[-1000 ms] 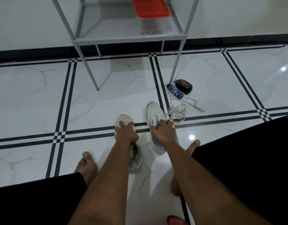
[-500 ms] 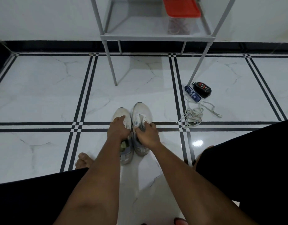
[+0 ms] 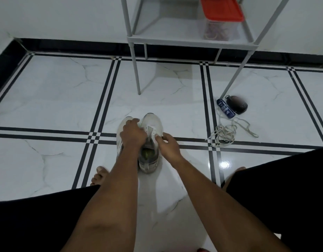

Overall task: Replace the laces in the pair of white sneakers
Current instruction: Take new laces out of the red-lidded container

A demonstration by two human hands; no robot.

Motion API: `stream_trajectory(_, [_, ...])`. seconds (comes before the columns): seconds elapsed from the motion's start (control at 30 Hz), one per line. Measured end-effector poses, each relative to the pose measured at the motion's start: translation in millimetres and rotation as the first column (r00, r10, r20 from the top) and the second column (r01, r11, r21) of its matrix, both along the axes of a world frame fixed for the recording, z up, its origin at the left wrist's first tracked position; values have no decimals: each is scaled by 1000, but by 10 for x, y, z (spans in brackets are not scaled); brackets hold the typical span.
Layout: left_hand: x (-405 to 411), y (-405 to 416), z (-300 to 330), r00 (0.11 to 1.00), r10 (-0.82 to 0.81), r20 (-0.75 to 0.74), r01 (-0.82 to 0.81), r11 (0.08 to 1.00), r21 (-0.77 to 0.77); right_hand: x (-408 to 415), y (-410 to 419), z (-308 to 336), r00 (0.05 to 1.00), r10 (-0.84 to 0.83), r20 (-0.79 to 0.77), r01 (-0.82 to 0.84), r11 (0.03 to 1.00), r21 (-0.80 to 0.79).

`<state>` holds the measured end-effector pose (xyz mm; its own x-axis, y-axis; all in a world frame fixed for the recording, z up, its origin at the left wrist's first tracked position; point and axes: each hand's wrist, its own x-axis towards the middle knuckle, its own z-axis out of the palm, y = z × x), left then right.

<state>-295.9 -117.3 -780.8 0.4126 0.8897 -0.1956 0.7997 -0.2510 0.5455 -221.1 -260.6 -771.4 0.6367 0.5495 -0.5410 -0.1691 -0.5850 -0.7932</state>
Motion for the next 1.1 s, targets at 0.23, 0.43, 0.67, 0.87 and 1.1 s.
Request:
stream_trajectory(0.23, [821,-336,553,840,147,523,95,908,-407,633,-201,344,959,-283,-38,284,939,194])
stream_trajectory(0.43, [1484,-635,1008,742,94,664,269,865,-423,1388,-204,813,899,-438,3,415,853,316])
stream_trajectory(0.67, [2443,-595,1609,758,-70,649,188,975,-115,2442,51,1580,832,-511,217,385,812,438])
stream_trajectory(0.87, [3030,-88,2277,882,-311,353,174,913,370,3095,366,2095,812,-456,365,296,860,416])
stream_trajectory(1.1, [3354,342,2468,856,-448,259,453,890,42,3236,706,2126,879,-383,284,266,888,375])
